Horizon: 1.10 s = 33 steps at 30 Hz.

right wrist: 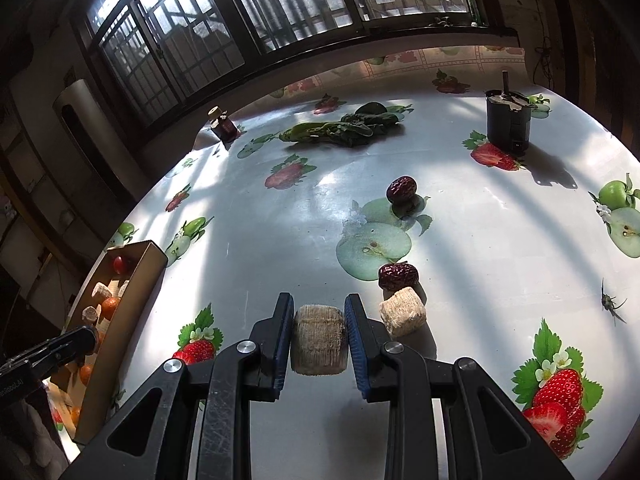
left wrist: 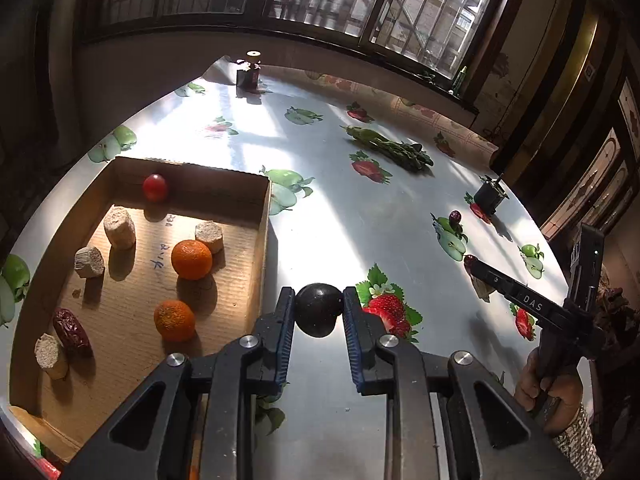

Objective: Organize fruits
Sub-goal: 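Close the left tool on the dark plum while the right tool grasps a round beige cake, then carry the plum with the left tool into the box while the right tool releases its cake there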

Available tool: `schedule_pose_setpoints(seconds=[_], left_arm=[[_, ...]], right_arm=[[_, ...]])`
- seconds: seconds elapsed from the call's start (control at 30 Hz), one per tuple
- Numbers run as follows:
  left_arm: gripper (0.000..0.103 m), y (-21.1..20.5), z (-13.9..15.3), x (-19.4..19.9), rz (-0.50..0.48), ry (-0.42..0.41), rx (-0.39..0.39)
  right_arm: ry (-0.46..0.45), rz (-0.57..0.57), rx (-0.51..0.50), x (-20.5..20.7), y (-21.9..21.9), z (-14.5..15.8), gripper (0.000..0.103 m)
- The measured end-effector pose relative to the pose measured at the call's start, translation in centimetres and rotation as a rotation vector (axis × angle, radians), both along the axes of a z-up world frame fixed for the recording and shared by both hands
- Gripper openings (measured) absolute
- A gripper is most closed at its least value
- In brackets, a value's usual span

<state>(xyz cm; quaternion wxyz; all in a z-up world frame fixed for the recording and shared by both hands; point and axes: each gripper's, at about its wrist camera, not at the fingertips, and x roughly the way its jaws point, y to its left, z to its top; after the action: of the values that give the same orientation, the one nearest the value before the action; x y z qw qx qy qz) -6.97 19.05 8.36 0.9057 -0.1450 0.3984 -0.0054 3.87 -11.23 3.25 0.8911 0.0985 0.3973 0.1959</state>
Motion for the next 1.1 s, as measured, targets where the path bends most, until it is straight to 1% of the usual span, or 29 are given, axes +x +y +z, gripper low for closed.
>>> schedule_pose_setpoints(seconds=[0.1,0.17,0.23,0.33,0.47,0.6,0.67,0.73,0.9,0.97,1.1], left_arm=[[0.023,4.8,-0.2,-2.3,0.110,0.030,0.030],[0.023,7.7,-0.7,-3.7,0.168,0.054,0.042],[0.023,9.7,-1.2,-4.9,0.202,0.073,0.045],[0.023,11.5,-2.3,-6.5,0.224,0.102,0.053],[0.023,12.7,-4.2,-7.9,0.216,0.147,0.033],[0.023,12.9,-5.5,-8.1,0.216,0.176,0.026],[0.023,12.6,-5.5,-8.1,0.220,0.171,0.063],[0.023,12.6,-5.6,-8.0,0.227,0.164,0.066],[0.023,13.0,-5.8,-8.0,0.267,0.151,0.132],[0.023,13.4,-5.8,-8.0,0.278,0.144,0.131],[0.024,14.3,-5.7,-8.1,0.298,0.132,0.101]], right_arm=[[-0.002,0.029,-0.014,-0.8,1.9,0.7,0.028],[0.007,0.075,0.016,-1.8,3.7,1.4,0.028],[0.008,0.135,0.036,-3.2,6.1,2.2,0.028],[0.010,0.248,0.054,-5.2,10.6,3.4,0.029],[0.039,0.399,0.082,-7.4,17.1,4.0,0.029],[0.083,0.507,0.083,-8.7,23.1,3.4,0.029],[0.103,0.544,0.068,-9.1,25.6,2.7,0.029],[0.126,0.573,0.053,-9.4,27.6,1.9,0.029],[0.191,0.609,0.045,-9.9,30.4,-0.1,0.029],[0.194,0.615,0.028,-10.5,30.8,-0.5,0.029],[0.199,0.607,0.018,-10.6,30.8,-1.1,0.029]])
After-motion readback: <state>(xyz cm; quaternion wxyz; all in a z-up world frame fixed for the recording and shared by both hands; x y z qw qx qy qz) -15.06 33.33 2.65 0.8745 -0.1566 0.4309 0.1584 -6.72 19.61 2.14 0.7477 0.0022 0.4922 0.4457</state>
